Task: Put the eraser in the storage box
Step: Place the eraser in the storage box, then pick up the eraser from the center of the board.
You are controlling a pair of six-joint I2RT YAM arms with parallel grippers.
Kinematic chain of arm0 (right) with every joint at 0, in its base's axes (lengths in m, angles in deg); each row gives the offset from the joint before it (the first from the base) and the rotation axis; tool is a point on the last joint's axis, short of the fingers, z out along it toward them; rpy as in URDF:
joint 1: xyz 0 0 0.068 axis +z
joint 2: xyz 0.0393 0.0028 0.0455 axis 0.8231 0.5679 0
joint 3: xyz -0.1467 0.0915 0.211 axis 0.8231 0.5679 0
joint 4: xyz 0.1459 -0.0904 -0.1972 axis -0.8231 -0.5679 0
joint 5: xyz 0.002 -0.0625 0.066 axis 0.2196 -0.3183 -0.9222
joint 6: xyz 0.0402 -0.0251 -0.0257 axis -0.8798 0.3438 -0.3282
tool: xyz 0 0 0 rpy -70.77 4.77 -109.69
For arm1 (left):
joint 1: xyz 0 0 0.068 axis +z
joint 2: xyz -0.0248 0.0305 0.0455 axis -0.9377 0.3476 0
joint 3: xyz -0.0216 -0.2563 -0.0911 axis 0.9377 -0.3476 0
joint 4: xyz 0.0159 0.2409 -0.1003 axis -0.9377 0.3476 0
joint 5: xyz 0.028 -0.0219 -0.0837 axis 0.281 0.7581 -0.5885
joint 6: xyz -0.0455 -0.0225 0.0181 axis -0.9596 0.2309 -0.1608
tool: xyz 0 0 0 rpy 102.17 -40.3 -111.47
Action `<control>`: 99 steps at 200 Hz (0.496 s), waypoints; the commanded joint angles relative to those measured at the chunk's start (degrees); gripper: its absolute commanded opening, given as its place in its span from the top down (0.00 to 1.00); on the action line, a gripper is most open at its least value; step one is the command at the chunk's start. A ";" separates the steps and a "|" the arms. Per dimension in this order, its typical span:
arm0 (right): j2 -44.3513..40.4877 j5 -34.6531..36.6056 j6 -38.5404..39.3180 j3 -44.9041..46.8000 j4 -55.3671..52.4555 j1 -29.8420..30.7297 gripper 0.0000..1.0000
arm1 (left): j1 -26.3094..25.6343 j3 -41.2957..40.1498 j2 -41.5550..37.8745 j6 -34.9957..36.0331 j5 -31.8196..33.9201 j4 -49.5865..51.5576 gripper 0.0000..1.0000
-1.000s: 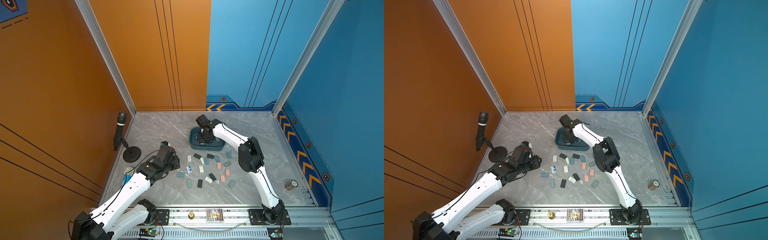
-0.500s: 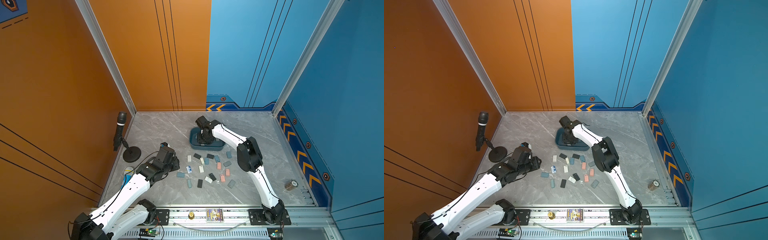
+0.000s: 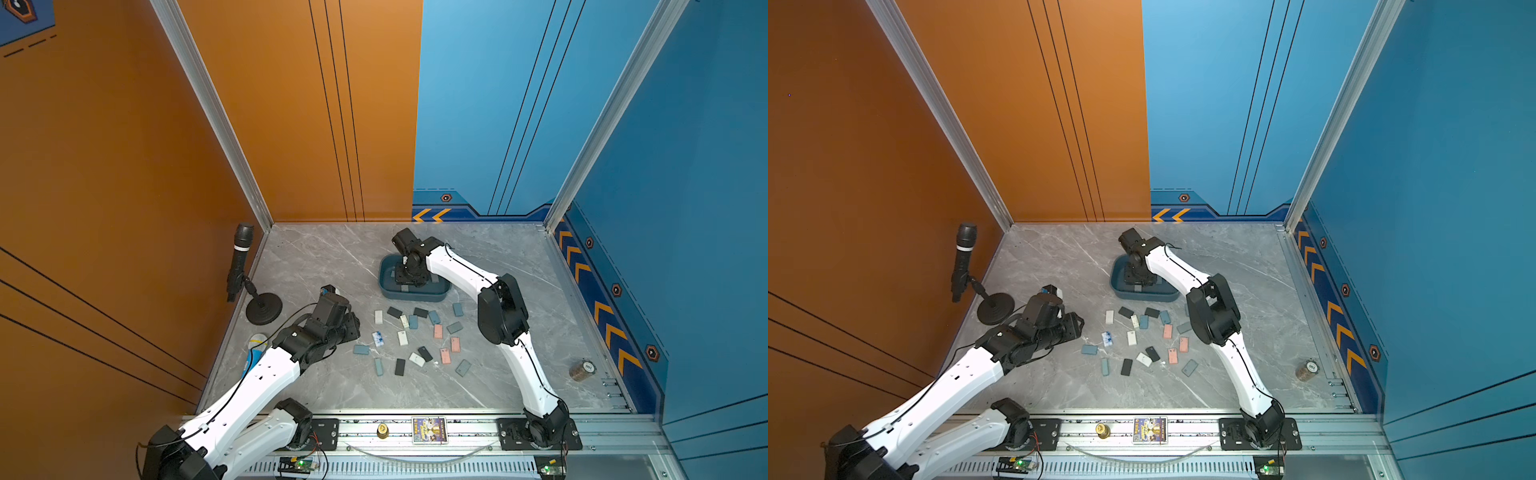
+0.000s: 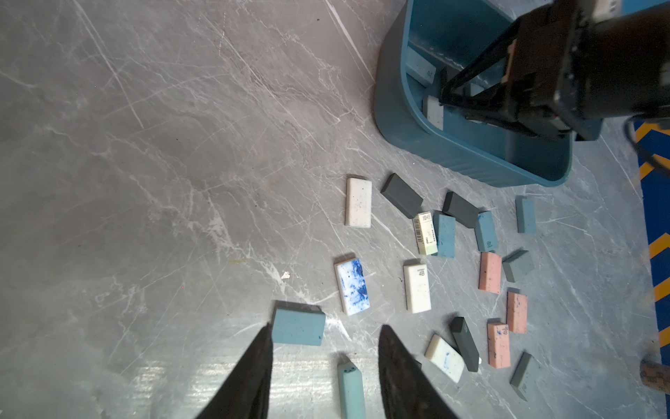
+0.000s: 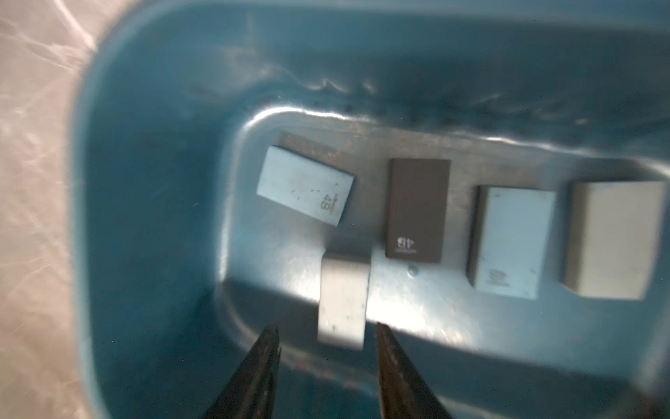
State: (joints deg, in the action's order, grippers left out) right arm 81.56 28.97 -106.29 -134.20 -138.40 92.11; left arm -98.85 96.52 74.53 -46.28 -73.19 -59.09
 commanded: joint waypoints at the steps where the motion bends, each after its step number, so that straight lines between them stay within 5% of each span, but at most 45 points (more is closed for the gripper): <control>1: -7.76 2.37 1.18 0.66 -1.85 0.01 0.53 | 0.63 -1.41 0.66 -0.38 -1.11 1.18 0.50; 99: -27.72 6.52 1.86 17.59 1.44 0.58 0.50 | 0.63 -1.45 4.52 1.89 -4.81 4.08 0.46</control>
State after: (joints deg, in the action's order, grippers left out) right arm 57.62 32.95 -105.22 -121.46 -137.66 92.28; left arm -98.81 95.19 77.76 -45.93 -76.25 -58.61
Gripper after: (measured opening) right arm 0.492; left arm 0.550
